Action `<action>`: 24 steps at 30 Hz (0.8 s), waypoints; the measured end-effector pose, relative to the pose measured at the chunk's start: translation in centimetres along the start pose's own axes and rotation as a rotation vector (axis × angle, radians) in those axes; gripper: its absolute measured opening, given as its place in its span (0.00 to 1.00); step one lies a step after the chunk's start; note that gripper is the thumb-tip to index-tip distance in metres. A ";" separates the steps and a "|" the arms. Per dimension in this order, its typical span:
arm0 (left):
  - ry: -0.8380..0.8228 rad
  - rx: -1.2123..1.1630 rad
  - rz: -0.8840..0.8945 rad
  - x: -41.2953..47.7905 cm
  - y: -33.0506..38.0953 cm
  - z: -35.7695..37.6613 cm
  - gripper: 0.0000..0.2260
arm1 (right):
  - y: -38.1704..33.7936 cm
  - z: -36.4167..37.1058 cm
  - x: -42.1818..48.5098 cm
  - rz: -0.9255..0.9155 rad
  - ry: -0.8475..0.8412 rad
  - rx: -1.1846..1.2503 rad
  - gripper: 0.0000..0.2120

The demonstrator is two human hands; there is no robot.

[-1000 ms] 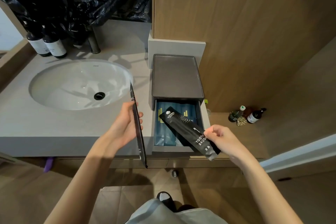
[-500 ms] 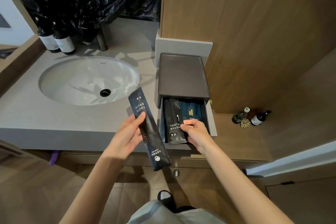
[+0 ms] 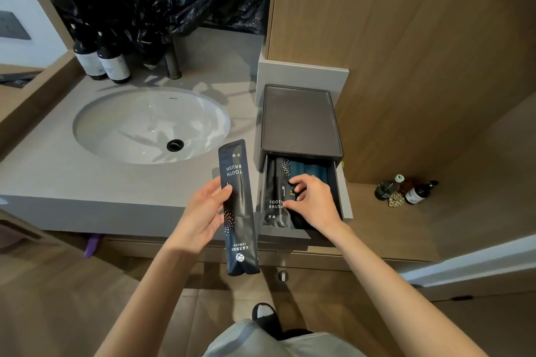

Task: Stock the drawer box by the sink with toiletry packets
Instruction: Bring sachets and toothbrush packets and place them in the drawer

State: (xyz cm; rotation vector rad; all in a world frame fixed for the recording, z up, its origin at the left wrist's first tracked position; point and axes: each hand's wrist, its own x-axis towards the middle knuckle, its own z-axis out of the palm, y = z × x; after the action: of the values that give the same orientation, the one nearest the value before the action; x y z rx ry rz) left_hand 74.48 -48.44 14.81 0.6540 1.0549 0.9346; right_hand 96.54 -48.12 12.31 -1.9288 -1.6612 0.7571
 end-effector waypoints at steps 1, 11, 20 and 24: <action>-0.003 0.001 0.002 0.0 0.0 0.0 0.12 | 0.1 -0.4 0.2 -0.096 -0.039 -0.111 0.28; -0.019 0.047 0.009 0.3 0.4 0.3 0.11 | -0.4 -0.5 3.5 -0.268 -0.505 -0.528 0.60; -0.052 0.060 0.017 0.7 0.8 1.1 0.11 | -0.8 0.4 4.3 -0.197 -0.525 -0.569 0.63; 0.008 0.122 0.035 1.0 1.0 2.1 0.10 | -1.0 -0.5 4.1 -0.185 -0.518 -0.477 0.53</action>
State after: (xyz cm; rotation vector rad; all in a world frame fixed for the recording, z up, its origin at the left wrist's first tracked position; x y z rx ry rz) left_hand 76.32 -47.11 15.97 0.7724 1.1168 0.9081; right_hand 96.55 -43.89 12.93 -1.9390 -2.4862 0.8991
